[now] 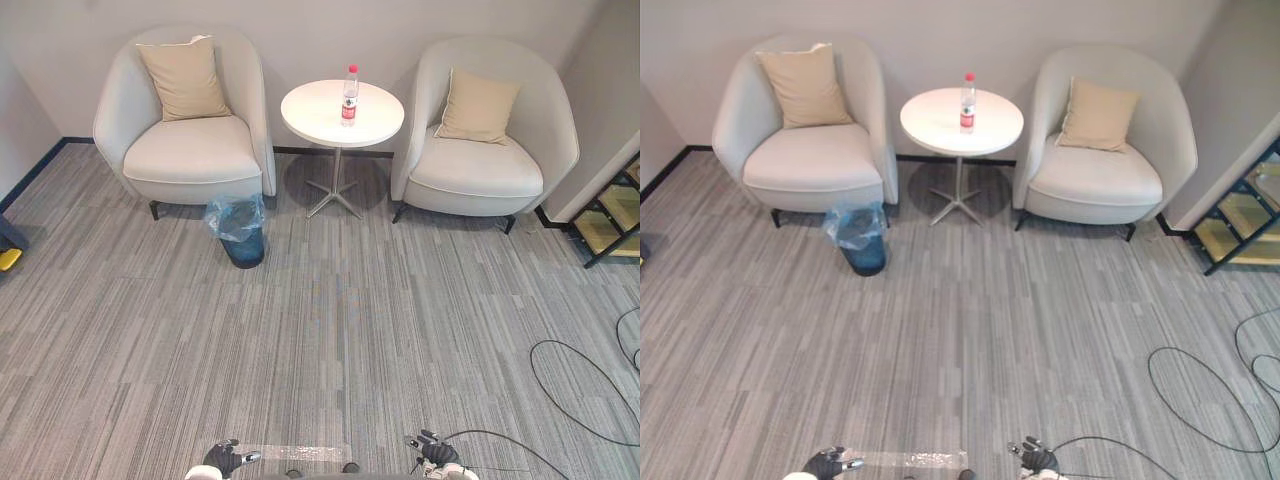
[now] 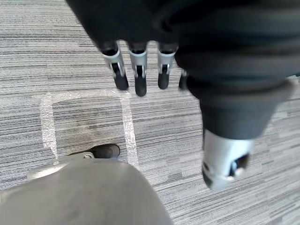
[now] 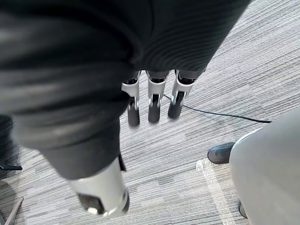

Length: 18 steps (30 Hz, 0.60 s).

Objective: Gather rubbish on tea table into small bin, then transfer packed bag to large trash can.

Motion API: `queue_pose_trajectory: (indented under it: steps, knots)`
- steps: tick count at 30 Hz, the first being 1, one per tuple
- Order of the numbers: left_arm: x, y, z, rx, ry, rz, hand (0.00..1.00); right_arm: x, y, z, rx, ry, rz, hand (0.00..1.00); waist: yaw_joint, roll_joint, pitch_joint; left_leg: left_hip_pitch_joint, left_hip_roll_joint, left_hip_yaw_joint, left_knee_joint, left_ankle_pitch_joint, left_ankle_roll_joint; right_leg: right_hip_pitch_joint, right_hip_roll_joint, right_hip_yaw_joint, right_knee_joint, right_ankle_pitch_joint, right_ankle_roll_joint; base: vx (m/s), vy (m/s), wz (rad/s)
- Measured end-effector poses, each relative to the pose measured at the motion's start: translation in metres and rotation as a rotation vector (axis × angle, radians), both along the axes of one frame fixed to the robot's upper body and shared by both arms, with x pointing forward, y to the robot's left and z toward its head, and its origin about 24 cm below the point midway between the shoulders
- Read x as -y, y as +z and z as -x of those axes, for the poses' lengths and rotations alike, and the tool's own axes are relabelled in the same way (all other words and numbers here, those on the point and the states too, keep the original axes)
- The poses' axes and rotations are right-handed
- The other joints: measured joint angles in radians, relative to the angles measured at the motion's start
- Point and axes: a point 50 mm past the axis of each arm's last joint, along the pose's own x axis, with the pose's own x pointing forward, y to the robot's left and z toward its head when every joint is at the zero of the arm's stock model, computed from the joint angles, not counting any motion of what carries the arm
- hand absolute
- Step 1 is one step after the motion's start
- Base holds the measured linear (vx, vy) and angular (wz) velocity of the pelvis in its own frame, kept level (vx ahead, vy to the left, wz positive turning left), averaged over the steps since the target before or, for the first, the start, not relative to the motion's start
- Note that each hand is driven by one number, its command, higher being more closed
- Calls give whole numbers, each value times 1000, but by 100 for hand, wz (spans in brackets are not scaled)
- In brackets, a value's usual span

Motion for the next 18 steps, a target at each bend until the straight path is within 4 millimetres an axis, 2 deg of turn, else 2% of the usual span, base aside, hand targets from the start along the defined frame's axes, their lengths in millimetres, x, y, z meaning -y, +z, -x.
queue_pose_trajectory:
  steps: [18]
  knots:
    - [-1,-1,0,-7,11,-2,0,0,0,1,0,-32,-9,0,0,1,2,0,2,21,0,0,0,-6,2,19,-1,5,-6,-4,-2,-3]
